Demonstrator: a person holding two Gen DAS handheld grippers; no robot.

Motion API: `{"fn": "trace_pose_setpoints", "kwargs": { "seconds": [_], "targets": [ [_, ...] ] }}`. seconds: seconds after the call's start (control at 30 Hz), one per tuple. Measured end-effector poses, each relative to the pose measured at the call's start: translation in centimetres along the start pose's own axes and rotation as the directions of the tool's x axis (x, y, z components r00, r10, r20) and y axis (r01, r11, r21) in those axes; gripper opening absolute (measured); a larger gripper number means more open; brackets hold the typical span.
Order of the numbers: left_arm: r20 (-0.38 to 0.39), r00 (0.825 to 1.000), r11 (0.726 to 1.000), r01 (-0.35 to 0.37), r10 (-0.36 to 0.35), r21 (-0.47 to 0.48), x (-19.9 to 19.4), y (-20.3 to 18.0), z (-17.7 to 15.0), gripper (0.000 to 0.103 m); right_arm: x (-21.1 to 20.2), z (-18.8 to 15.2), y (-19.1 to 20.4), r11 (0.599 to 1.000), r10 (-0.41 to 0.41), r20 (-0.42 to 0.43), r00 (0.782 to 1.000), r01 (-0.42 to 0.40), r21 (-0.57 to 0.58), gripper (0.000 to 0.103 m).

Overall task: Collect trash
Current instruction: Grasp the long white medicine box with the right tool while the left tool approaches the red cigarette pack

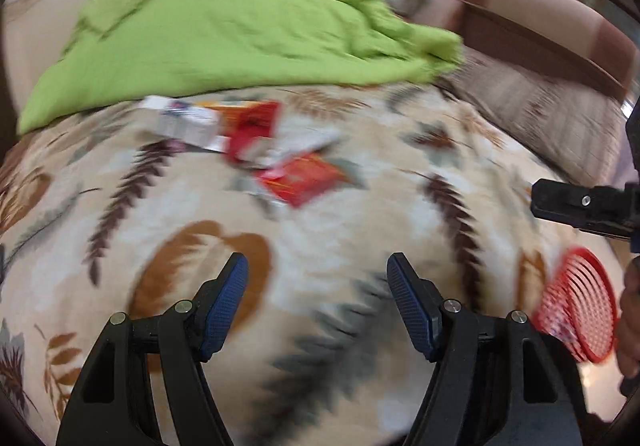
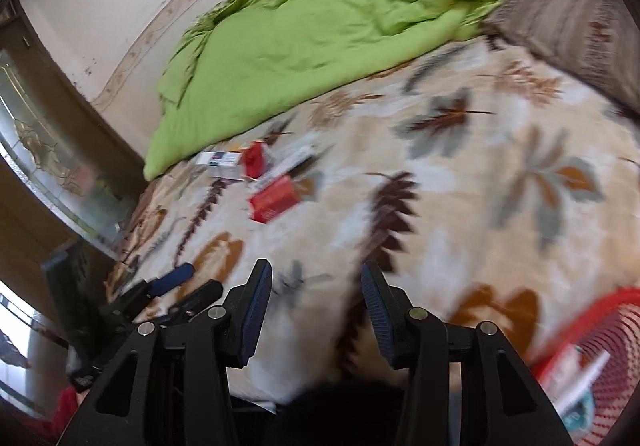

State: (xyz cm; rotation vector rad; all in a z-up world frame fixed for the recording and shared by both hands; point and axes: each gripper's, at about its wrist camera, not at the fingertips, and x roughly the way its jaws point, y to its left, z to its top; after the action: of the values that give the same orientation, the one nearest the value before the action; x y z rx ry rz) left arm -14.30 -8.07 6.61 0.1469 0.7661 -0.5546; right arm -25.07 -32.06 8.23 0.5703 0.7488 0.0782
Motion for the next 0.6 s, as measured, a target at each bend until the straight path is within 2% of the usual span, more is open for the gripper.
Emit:
{"fn": "trace_pose_setpoints", "kwargs": {
  "seconds": [0.1,0.17,0.27,0.4,0.6],
  "targets": [
    [0.047,0.994,0.994,-0.1,0.102,-0.03,1.1,2.0,-0.4,0.07,4.0,2.3,1.5,0.999,0.045,-0.034,0.998,-0.045,0.004,0.051],
    [0.051,0.989,0.99,-0.134,0.136,-0.049,1.8,2.8,-0.9,0.07,6.4,3.8,2.1,0.999,0.047,-0.061,0.997,-0.046,0.013,0.051],
    [0.038,0.989,0.987,-0.142,0.145,-0.078,2.5,3.9,-1.1,0.07,10.6,6.1,2.6,0.994,0.09,-0.09,0.992,-0.084,0.063,0.051],
    [0.058,0.982,0.981,-0.176,0.181,-0.082,3.2,4.4,-0.7,0.071,16.3,8.6,2.4,0.99,0.087,-0.124,0.988,-0.073,0.119,0.05],
    [0.054,0.982,0.978,-0.172,0.18,-0.119,3.9,5.6,-0.5,0.07,23.3,10.2,0.7,0.968,0.077,-0.15,0.986,-0.037,0.248,0.048]
  ]
}}
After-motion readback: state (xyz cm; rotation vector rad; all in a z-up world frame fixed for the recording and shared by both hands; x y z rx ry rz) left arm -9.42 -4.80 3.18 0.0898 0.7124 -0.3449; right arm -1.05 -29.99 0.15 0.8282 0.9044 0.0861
